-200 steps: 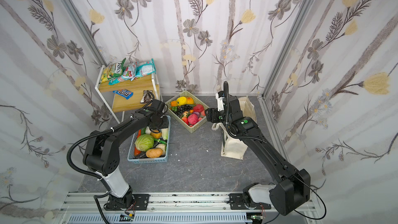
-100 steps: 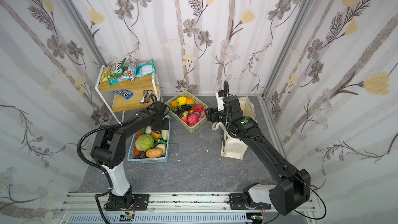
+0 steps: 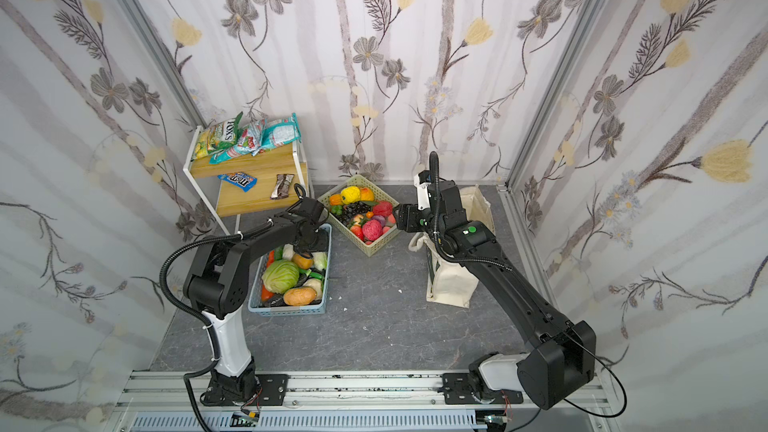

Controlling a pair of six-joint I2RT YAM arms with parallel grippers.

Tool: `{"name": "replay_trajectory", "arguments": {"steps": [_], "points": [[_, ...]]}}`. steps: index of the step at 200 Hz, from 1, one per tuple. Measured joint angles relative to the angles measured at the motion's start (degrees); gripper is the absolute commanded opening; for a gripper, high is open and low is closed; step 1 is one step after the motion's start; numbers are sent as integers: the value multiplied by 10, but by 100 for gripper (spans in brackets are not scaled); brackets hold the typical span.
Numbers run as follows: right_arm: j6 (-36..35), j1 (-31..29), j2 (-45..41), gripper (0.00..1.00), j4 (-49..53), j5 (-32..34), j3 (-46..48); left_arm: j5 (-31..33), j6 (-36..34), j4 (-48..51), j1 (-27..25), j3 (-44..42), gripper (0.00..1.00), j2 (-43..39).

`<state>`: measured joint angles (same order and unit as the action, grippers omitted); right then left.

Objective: Place the food into the grocery bag and tie it
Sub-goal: 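Lift the white radish with the left gripper while the right gripper approaches it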

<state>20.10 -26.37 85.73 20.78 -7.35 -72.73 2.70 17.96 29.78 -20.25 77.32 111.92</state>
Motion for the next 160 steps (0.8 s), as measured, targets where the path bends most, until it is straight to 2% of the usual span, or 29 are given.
{"name": "replay_trajectory", "arguments": {"steps": [56, 95, 160], "points": [[4, -4, 4, 76, 1, 0, -7, -8, 3, -20, 6, -6, 52, 9], [4, -7, 4, 76, 1, 0, -8, -9, 5, -19, 9, -13, 48, -2], [8, -13, 5, 76, 1, 0, -8, -3, 5, -12, 12, -18, 48, -37]]}}
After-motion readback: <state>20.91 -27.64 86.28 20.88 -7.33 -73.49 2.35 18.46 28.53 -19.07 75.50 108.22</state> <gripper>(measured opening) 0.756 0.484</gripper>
